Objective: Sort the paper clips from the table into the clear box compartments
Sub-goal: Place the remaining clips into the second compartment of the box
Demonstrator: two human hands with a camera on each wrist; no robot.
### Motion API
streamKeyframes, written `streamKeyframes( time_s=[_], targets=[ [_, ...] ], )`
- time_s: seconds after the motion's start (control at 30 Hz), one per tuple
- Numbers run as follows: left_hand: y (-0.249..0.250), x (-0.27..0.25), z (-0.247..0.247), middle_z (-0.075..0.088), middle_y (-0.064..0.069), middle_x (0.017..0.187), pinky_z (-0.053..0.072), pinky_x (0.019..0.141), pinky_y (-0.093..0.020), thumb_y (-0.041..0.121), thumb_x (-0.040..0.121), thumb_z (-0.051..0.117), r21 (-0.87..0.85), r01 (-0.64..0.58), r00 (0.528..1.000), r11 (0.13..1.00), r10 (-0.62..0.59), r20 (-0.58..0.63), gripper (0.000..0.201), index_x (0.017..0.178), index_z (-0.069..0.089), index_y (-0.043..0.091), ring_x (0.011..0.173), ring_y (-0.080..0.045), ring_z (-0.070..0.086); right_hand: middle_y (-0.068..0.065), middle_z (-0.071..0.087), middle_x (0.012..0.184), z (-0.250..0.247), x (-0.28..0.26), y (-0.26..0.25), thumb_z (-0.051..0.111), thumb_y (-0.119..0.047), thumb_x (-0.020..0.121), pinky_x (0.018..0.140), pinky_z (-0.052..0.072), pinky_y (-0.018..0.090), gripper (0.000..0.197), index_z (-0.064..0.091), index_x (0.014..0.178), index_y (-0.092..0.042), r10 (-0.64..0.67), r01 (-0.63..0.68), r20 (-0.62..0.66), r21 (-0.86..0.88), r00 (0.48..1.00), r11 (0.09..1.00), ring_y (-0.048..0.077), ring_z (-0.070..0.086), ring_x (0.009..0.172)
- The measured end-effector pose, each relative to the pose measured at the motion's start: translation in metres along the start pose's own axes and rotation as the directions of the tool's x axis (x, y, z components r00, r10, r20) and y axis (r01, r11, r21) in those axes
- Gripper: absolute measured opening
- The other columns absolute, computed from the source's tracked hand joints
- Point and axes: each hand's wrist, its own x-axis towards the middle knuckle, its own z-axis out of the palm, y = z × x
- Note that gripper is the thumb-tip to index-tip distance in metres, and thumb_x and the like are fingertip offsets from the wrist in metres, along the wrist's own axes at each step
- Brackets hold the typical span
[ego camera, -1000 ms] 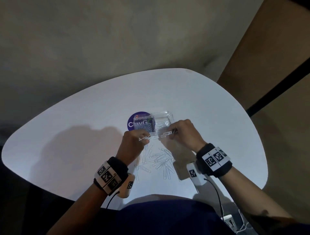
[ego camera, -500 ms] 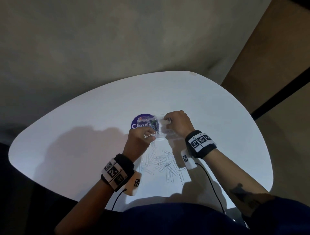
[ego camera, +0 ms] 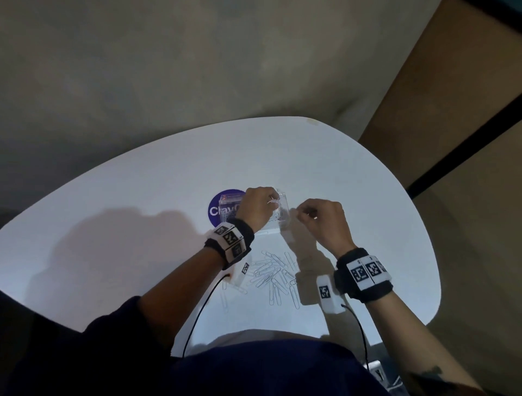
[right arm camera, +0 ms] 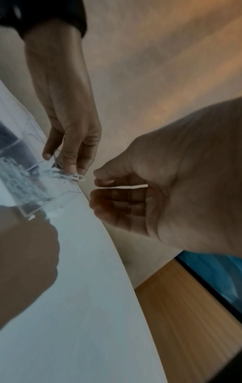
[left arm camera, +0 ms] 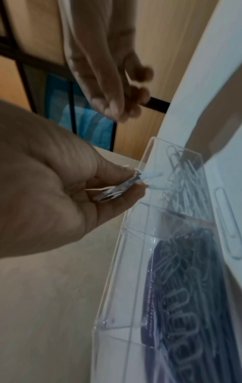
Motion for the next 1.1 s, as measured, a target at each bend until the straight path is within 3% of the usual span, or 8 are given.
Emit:
streamKeyframes(
  time_s=[0.13,0.27,0.4,0.47,0.53,0.67,0.93,1.1],
  targets=[
    [-0.007,-0.002,0.004,0.072,-0.009,0.107,0.051,0.089,-0.031,0.003,0.089,0.059,0.03,-0.021,0.998,0.999,0.019,0.066,0.024,0.107,0.072,0.011,0.098,-0.021,0.066,-0.008,0.069,0.076,0.001,-0.031,0.018,0.068,-0.035,0.084,0.069,0.054,0.034,0.011,0.069,0.079,-0.025,0.039,-0.027,0.148,-0.084,0.988,0.996,0.012,0.064,0.072],
    [-0.013,-0.015,-0.01,0.071,-0.003,0.11,0.05,0.085,-0.026,-0.013,0.084,0.046,0.033,-0.115,0.989,0.993,0.111,0.097,0.045,0.109,0.071,0.015,0.098,-0.013,0.065,-0.014,0.04,0.085,0.024,-0.048,0.043,0.063,-0.071,0.063,0.062,0.043,0.032,0.052,0.035,0.089,-0.036,0.101,0.144,0.482,-0.445,0.87,0.884,0.018,0.048,0.091],
    [-0.022,-0.053,-0.042,0.065,0.009,0.072,0.05,0.06,-0.023,0.001,0.087,0.057,-0.085,-0.155,0.986,0.984,0.16,0.051,0.022,0.087,0.069,0.019,0.061,-0.004,0.059,-0.008,0.03,0.109,0.033,-0.066,0.053,0.072,-0.063,0.046,0.061,0.037,0.026,0.081,0.035,0.112,-0.034,0.116,0.189,0.54,-0.476,0.834,0.859,0.018,0.033,0.099],
    [-0.038,-0.079,-0.058,0.063,0.008,0.069,0.052,0.065,-0.029,0.011,0.081,0.069,0.162,-0.174,0.976,0.971,0.148,0.157,0.011,0.084,0.063,0.02,0.06,-0.007,0.057,-0.005,0.031,0.11,0.036,-0.072,0.049,0.075,-0.06,0.042,0.067,0.037,0.029,0.092,0.035,0.119,-0.032,0.087,0.237,0.539,-0.503,0.838,0.832,0.02,0.034,0.098],
    [-0.06,-0.106,-0.067,0.068,0.001,0.088,0.051,0.075,-0.032,0.03,0.075,0.077,0.496,-0.087,0.938,0.864,-0.097,0.333,0.037,0.104,0.056,0.019,0.075,-0.016,0.062,-0.004,0.032,0.11,0.041,-0.075,0.045,0.079,-0.057,0.04,0.067,0.038,0.03,0.097,0.034,0.121,-0.031,0.06,0.251,0.545,-0.477,0.836,0.842,0.019,0.033,0.095],
    [-0.093,-0.14,-0.055,0.056,-0.005,0.102,0.048,0.072,-0.035,0.035,0.066,0.084,0.641,-0.039,0.854,0.767,-0.308,0.42,0.079,0.122,0.033,0.013,0.082,-0.023,0.06,-0.003,0.034,0.114,0.048,-0.078,0.033,0.085,-0.041,0.06,0.073,0.051,0.036,0.084,0.039,0.129,-0.029,0.021,0.179,0.549,-0.309,0.835,0.934,0.018,0.036,0.101],
    [-0.07,-0.137,-0.019,0.056,-0.01,0.103,0.043,0.075,-0.035,0.016,0.077,0.073,0.394,-0.1,0.91,0.913,-0.077,0.408,0.05,0.117,0.044,0.008,0.087,-0.027,0.057,-0.005,0.047,0.096,0.07,-0.076,0.014,0.064,-0.009,0.083,0.064,0.046,0.031,0.029,0.06,0.111,-0.016,-0.147,0.212,0.396,-0.125,0.906,0.969,0.017,0.053,0.08],
    [-0.058,-0.122,-0.001,0.059,-0.005,0.1,0.047,0.076,-0.037,0.018,0.077,0.074,0.227,-0.129,0.956,0.965,0.06,0.286,0.04,0.109,0.051,0.014,0.089,-0.024,0.057,-0.015,0.05,0.087,0.063,-0.068,0.013,0.074,-0.016,0.083,0.075,0.044,0.021,0.037,0.066,0.118,-0.022,-0.143,0.153,0.373,0.004,0.917,0.988,0.007,0.052,0.081]
  ],
)
